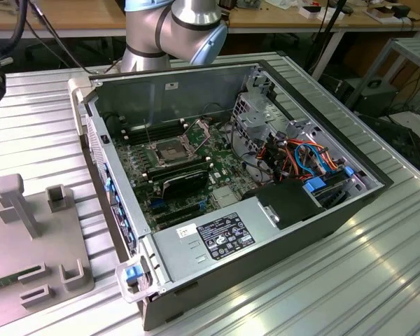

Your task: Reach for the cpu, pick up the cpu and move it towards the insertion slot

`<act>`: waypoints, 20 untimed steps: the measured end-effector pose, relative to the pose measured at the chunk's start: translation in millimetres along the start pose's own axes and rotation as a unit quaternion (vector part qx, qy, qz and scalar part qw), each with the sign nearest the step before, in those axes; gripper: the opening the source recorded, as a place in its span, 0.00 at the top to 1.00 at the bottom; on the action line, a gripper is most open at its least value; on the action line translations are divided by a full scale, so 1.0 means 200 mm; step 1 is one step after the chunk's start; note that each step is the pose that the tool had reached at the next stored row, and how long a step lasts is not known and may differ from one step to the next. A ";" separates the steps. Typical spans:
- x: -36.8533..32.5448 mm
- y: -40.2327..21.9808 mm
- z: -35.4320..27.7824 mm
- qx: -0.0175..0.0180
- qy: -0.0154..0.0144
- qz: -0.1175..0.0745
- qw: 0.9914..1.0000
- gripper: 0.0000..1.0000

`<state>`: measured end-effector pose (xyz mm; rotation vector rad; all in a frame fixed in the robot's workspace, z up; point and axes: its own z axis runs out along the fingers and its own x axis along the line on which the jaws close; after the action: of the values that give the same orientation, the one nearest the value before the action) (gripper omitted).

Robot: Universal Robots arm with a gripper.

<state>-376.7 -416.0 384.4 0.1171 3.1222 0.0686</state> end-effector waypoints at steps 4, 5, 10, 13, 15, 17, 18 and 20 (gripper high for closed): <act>0.069 -0.016 0.002 0.000 0.000 0.000 1.000 0.89; 0.084 -0.019 0.002 0.000 0.000 0.000 1.000 0.89; 0.183 -0.040 0.007 0.000 0.001 0.000 1.000 0.89; 0.233 -0.046 0.011 0.000 0.003 0.000 1.000 0.89; 0.271 -0.051 0.014 0.000 0.004 0.000 1.000 0.89; 0.313 -0.057 0.017 0.000 0.005 0.000 1.000 0.89; 0.324 -0.059 0.018 0.000 0.005 0.000 1.000 0.89; 0.348 -0.062 0.020 0.000 0.006 0.000 1.000 0.89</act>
<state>-447.0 -423.0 378.9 0.1180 3.1334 0.0681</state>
